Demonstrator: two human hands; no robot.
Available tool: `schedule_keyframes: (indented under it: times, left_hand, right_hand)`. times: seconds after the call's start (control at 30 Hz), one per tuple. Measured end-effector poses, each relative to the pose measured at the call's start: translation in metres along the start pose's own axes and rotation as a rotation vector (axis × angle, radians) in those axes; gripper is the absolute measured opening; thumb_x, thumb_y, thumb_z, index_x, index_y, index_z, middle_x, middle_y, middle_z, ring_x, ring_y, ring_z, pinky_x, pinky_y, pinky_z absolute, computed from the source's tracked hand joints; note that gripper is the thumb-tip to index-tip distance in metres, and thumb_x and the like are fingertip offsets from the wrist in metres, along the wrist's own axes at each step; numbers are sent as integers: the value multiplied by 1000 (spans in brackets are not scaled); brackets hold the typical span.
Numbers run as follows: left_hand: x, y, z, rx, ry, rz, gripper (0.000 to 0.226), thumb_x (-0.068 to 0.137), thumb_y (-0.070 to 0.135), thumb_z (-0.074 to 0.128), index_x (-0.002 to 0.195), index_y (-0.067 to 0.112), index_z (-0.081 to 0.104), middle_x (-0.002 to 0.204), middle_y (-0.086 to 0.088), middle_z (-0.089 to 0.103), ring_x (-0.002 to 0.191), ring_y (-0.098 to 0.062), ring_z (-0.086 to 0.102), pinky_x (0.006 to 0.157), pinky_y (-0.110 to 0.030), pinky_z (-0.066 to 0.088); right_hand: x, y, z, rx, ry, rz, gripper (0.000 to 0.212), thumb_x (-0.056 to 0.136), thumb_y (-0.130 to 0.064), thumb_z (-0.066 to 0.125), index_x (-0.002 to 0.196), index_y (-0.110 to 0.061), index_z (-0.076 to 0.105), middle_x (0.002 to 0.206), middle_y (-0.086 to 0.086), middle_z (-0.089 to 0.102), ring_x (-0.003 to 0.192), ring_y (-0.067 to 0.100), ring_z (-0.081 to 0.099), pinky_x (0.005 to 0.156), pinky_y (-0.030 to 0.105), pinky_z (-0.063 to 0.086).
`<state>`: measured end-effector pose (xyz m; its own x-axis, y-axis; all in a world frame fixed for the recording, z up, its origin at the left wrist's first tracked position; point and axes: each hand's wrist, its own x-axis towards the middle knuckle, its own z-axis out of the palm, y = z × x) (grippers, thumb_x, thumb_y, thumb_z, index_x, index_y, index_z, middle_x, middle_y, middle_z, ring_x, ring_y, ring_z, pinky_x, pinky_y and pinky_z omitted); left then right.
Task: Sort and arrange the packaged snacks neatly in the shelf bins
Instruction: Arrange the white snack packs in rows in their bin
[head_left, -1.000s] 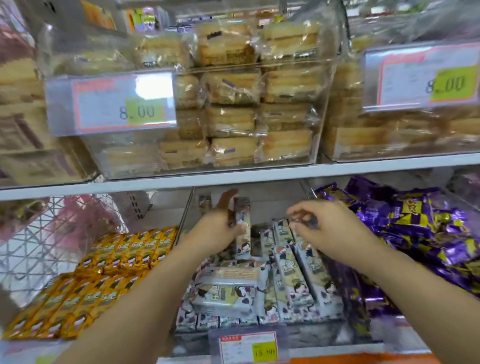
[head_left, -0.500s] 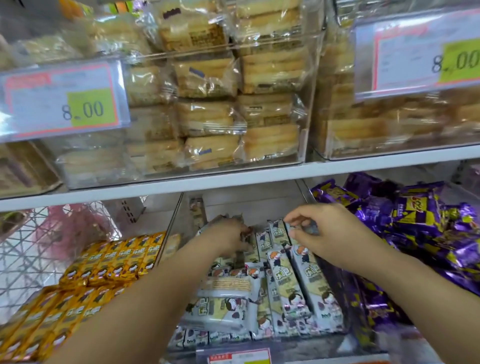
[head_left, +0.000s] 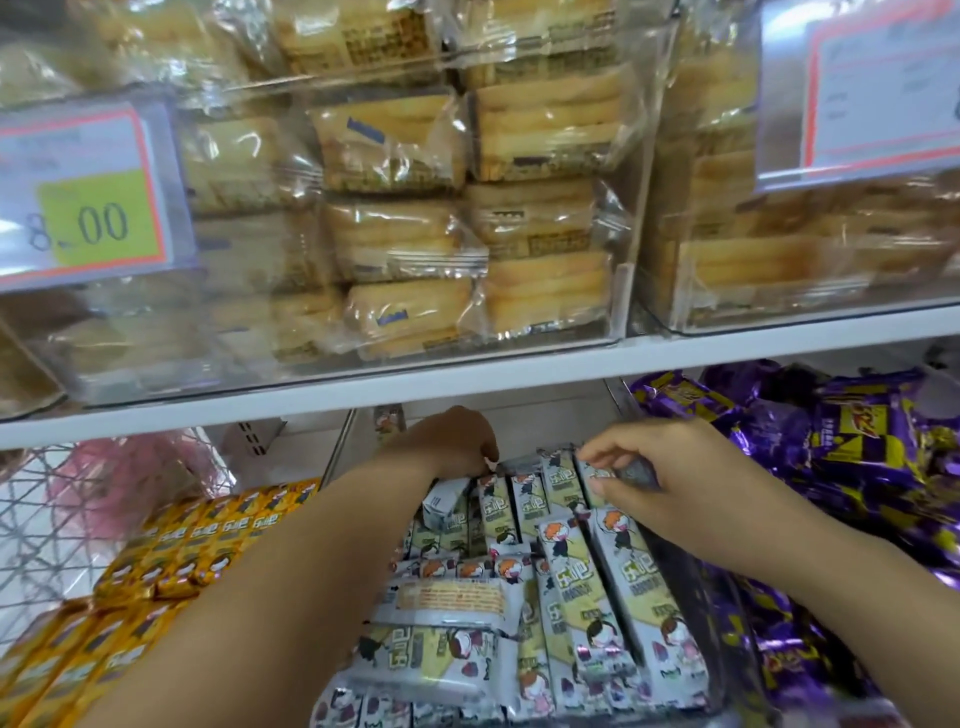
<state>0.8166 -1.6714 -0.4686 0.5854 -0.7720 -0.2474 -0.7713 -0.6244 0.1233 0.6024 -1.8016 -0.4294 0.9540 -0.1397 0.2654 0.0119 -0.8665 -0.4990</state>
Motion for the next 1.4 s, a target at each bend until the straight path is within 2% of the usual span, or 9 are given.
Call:
schedule_keyframes:
  times: [0.1, 0.23, 0.43, 0.57, 0.8, 0.9, 1.1, 1.23, 1.4]
  left_hand:
    - [-3, -3, 1, 63, 29, 13, 28, 88, 11, 56, 111, 20, 70, 115, -3, 63, 83, -15, 59, 68, -22, 45]
    - [-2, -6, 11, 202, 73, 43, 35, 85, 11, 58, 117, 25, 65, 116, -3, 51, 111, -22, 45, 71, -30, 39]
    - [-3, -9, 20, 303, 221, 112, 20, 94, 13, 52, 105, 21, 67, 114, 1, 57, 111, -21, 43, 71, -30, 38]
    - [-8, -8, 5, 24, 270, 13, 19, 97, 19, 46, 93, 18, 64, 99, 1, 63, 90, -17, 59, 73, -28, 49]
    - [-44, -1, -25, -423, 314, -181, 21, 100, 30, 42, 101, 15, 57, 80, -6, 69, 47, -10, 53, 39, -15, 37]
    - [-65, 5, -26, -560, 336, -173, 17, 100, 23, 41, 95, 13, 55, 76, 1, 66, 54, -4, 61, 49, -16, 47]
    - [-95, 20, -29, -1192, 356, -295, 25, 104, 22, 28, 91, 15, 49, 85, -15, 69, 75, -24, 71, 69, -34, 60]
    - [-104, 18, -25, -1165, 262, -183, 26, 102, 19, 34, 107, 10, 58, 103, -11, 69, 91, -25, 69, 82, -38, 57]
    - [-98, 19, -1, -788, 100, 17, 17, 99, 16, 44, 105, 31, 52, 114, 7, 66, 107, -12, 61, 88, -35, 53]
  right_hand:
    - [-2, -2, 0, -12, -2, -12, 23, 86, -28, 66, 108, -29, 67, 96, -24, 62, 93, -9, 56, 84, 5, 41]
    - [-3, -2, 0, -28, 1, -18, 24, 86, -28, 66, 110, -29, 67, 100, -21, 64, 95, -9, 56, 81, -1, 36]
    - [-4, -2, -1, -36, -7, -21, 25, 87, -30, 64, 112, -30, 66, 102, -21, 63, 96, -8, 55, 84, 3, 36]
    - [-4, -1, -1, -31, -14, -16, 24, 86, -29, 65, 111, -30, 66, 103, -21, 64, 97, -8, 55, 87, 6, 39]
    - [-2, -3, -2, -29, -29, -9, 23, 87, -29, 64, 109, -30, 66, 95, -26, 59, 94, -6, 55, 80, 6, 39]
    - [-3, -5, -1, -34, -30, -14, 22, 87, -29, 64, 109, -30, 66, 88, -31, 54, 93, -6, 54, 83, 10, 40]
    - [-7, -6, 0, -43, -14, -24, 22, 87, -29, 63, 109, -30, 66, 89, -30, 54, 91, -7, 53, 85, 13, 36]
    - [-10, -6, 0, -33, -16, -31, 22, 88, -31, 62, 110, -30, 65, 91, -28, 56, 87, -12, 51, 82, 8, 38]
    - [-12, -3, -1, -24, -25, -41, 24, 89, -31, 62, 112, -30, 65, 96, -25, 57, 87, -15, 48, 72, -3, 32]
